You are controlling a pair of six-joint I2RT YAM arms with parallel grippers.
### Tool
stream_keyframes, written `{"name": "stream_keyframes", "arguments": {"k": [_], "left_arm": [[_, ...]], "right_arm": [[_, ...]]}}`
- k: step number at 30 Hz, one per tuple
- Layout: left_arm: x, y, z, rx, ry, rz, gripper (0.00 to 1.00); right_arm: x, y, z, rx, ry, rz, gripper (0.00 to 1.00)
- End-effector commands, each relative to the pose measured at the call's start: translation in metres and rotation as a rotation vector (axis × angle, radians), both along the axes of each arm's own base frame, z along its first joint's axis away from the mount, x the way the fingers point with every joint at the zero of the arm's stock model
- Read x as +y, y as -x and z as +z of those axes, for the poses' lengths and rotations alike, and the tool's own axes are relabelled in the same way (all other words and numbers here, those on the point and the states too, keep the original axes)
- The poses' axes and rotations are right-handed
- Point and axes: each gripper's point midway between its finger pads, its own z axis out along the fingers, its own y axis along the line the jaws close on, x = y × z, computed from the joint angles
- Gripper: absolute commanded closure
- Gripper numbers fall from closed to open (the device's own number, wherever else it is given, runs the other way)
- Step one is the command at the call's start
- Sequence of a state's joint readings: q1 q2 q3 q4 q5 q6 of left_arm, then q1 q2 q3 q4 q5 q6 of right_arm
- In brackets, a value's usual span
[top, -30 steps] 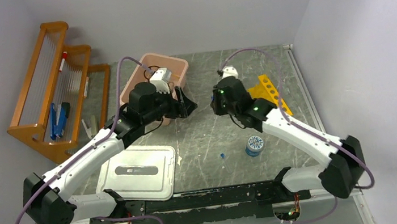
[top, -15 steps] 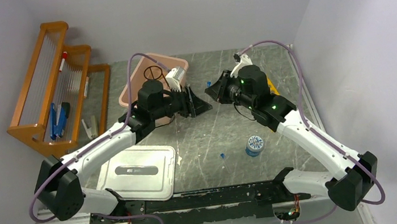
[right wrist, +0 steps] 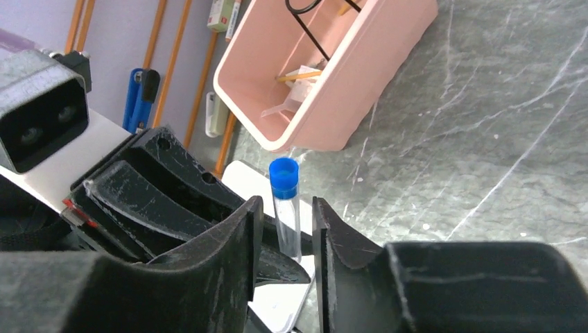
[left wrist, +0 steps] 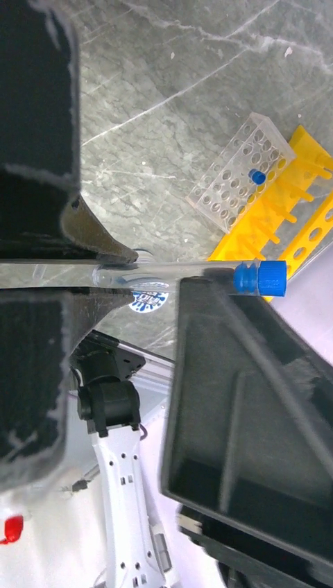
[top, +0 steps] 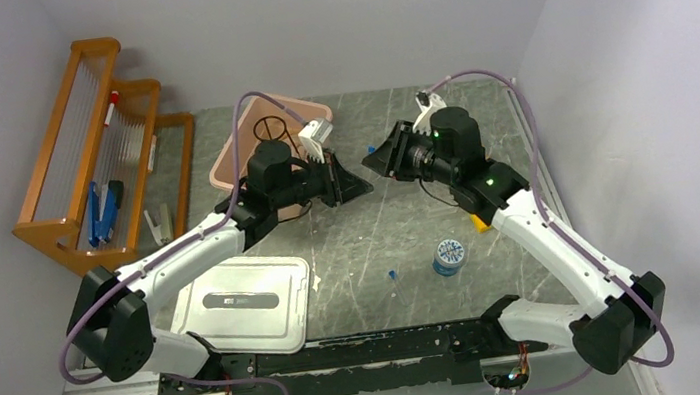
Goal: Organize the chemistry lab equipment
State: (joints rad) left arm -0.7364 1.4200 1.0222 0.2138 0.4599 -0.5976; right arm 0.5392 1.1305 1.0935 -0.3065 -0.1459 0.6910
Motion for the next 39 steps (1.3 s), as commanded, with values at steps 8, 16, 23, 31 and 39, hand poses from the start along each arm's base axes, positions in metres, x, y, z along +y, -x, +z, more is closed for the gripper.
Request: {"name": "stream_keyframes", "arguments": {"k": [8,16,23,31,39], "left_arm": [[0.002,0.003,-0.009,-0.291,-0.126,-0.159,0.95],[0.004,0.001,-0.013,-0.334,-0.171,-0.179,0.95],[0.003,0.004,-0.017,-0.346,-0.176,-0.205,0.95],[0.004,0.000,-0.021,-0.368,-0.191,-0.201,0.95],[0.011,-0.013,-0.025,-0.311,-0.217,-0.110,0.36]], "right_arm": [[-0.009,0.013,0.009,0.160,0.025,0.165,0.50],[-0.016,0.015,-0.004,0.232,0.073,0.154,0.53],[-0.014,0.007,-0.002,0.205,0.046,0.140,0.61],[-0.013,0.002,-0.007,0.204,0.023,0.119,0.79],[-0.035,-0.010,-0.009,0.105,0.113,0.014,0.92]]}}
